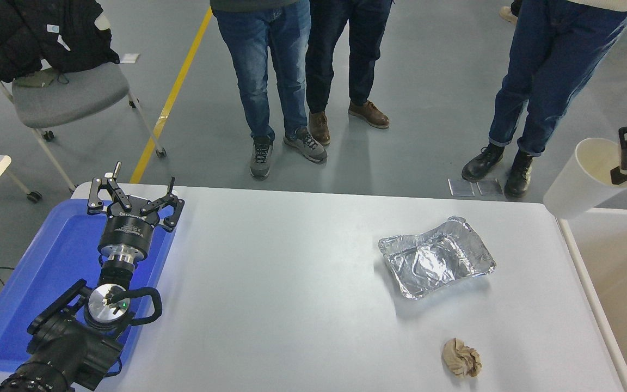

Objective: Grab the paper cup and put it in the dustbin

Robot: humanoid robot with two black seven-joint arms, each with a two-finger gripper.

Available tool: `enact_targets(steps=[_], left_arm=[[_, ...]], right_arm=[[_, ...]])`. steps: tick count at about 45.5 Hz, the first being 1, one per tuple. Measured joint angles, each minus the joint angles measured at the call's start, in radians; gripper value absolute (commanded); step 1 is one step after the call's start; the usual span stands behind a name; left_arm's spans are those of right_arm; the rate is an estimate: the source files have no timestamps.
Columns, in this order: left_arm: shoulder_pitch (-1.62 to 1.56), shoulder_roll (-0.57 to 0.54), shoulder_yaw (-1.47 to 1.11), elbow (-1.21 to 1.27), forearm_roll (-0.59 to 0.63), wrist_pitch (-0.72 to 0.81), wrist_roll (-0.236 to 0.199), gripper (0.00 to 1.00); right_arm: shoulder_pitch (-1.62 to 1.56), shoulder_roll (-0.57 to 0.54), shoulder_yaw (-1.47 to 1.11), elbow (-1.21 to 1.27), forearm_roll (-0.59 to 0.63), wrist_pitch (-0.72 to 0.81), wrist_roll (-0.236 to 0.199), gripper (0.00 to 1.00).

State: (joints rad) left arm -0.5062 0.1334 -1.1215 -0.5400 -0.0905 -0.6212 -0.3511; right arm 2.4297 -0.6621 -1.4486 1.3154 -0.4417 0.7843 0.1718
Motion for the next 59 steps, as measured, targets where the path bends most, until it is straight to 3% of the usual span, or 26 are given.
enact_targets(steps=[19,46,59], left_arm=[[0.0,0.0,0.0,0.0,0.0,0.0,0.0,1.0],[0.0,0.0,0.0,0.0,0.0,0.0,0.0,1.0],[0.0,0.0,0.0,0.0,0.0,0.0,0.0,1.0]], right_arm=[[0.023,-0.04,-0.119,-0.034,-0.01,0.001,-0.004,0.0],[-0.002,-0.295,-0.265,-0.142,-0.098,0.001,-0.005,0.0],[-0.105,-0.345,-0.228,-0.238,-0.11,0.001,-0.005,0.0]])
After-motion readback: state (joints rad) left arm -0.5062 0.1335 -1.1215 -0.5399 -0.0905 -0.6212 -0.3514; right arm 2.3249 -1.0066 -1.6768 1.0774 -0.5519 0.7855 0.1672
